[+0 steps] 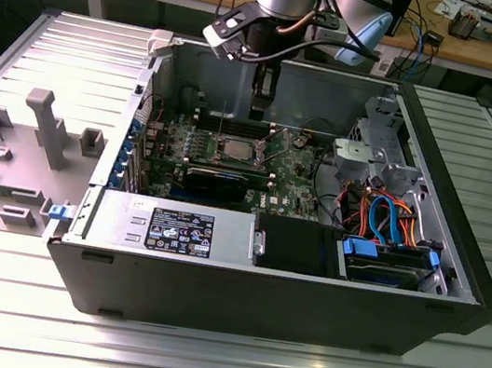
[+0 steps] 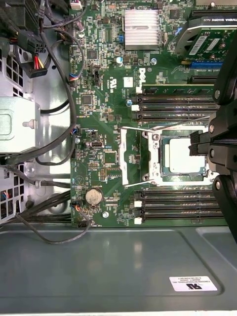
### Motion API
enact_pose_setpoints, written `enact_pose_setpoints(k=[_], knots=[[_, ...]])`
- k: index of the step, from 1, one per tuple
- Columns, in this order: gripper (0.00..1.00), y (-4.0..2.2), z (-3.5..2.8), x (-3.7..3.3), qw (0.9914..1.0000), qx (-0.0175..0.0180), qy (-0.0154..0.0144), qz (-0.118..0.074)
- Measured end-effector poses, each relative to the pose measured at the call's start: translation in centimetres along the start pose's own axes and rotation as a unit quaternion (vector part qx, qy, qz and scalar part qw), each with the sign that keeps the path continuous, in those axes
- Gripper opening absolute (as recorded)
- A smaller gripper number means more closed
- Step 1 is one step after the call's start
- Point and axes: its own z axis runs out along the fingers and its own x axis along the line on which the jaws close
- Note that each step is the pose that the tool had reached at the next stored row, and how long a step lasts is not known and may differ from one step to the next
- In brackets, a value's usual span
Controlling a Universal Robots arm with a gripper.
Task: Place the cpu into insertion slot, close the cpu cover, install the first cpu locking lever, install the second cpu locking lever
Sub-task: 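Close the cpu cover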
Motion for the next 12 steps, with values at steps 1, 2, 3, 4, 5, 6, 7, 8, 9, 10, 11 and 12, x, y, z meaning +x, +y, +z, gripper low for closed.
enact_pose_setpoints(k=[1,2,3,4,5,6,7,8,9,10,11,12], knots=[[0.11,0.02,0.00,0.00,1.00000,0.0000,0.0000,0.000],[0.11,0.03,0.00,0.00,1.00000,0.0000,0.0000,0.000],[0.11,0.03,0.00,0.00,1.00000,0.0000,0.0000,0.000],[0.11,0.03,0.00,0.00,1.00000,0.0000,0.0000,0.000],[0.11,0.04,0.00,0.00,1.00000,0.0000,0.0000,0.000],[0.11,0.06,0.00,0.00,1.00000,0.0000,0.0000,0.000],[0.11,0.07,0.00,0.00,1.00000,0.0000,0.0000,0.000],[0.11,0.07,0.00,0.00,1.00000,0.0000,0.0000,0.000],[0.11,0.08,0.00,0.00,1.00000,0.0000,0.0000,0.000],[0.11,0.08,0.00,0.00,1.00000,0.0000,0.0000,0.000],[0.11,0.08,0.00,0.00,1.00000,0.0000,0.0000,0.000],[0.11,0.08,0.00,0.00,1.00000,0.0000,0.0000,0.000]])
